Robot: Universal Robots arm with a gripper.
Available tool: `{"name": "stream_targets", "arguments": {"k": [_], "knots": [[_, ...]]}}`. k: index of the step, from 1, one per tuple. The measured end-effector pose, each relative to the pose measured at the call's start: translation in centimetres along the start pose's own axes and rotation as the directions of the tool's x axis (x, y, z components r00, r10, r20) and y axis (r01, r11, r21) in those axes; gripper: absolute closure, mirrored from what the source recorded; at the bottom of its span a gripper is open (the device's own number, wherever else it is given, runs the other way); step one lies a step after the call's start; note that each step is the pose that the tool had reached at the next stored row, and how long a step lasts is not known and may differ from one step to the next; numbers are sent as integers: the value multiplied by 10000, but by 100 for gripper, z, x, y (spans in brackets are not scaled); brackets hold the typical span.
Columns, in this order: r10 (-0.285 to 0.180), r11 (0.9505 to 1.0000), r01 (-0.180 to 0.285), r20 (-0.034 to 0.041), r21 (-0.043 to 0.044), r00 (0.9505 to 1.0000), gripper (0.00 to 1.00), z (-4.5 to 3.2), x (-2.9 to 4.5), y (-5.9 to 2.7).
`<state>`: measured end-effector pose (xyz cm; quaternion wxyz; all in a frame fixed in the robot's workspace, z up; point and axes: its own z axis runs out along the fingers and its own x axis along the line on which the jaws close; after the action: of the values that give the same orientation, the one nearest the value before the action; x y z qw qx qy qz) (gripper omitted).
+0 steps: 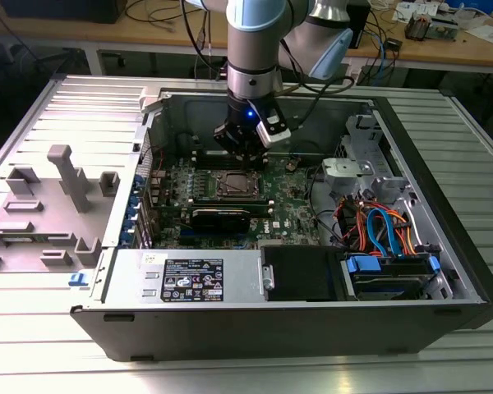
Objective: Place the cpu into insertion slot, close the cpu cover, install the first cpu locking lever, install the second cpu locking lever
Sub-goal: 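Install the first cpu locking lever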
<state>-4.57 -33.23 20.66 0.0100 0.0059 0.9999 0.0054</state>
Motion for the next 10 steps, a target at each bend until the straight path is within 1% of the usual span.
{"name": "stream_targets", "arguments": {"k": [10], "knots": [[0, 10000, 0, 0, 12, 10000, 89, 26, -1, -8]]}}
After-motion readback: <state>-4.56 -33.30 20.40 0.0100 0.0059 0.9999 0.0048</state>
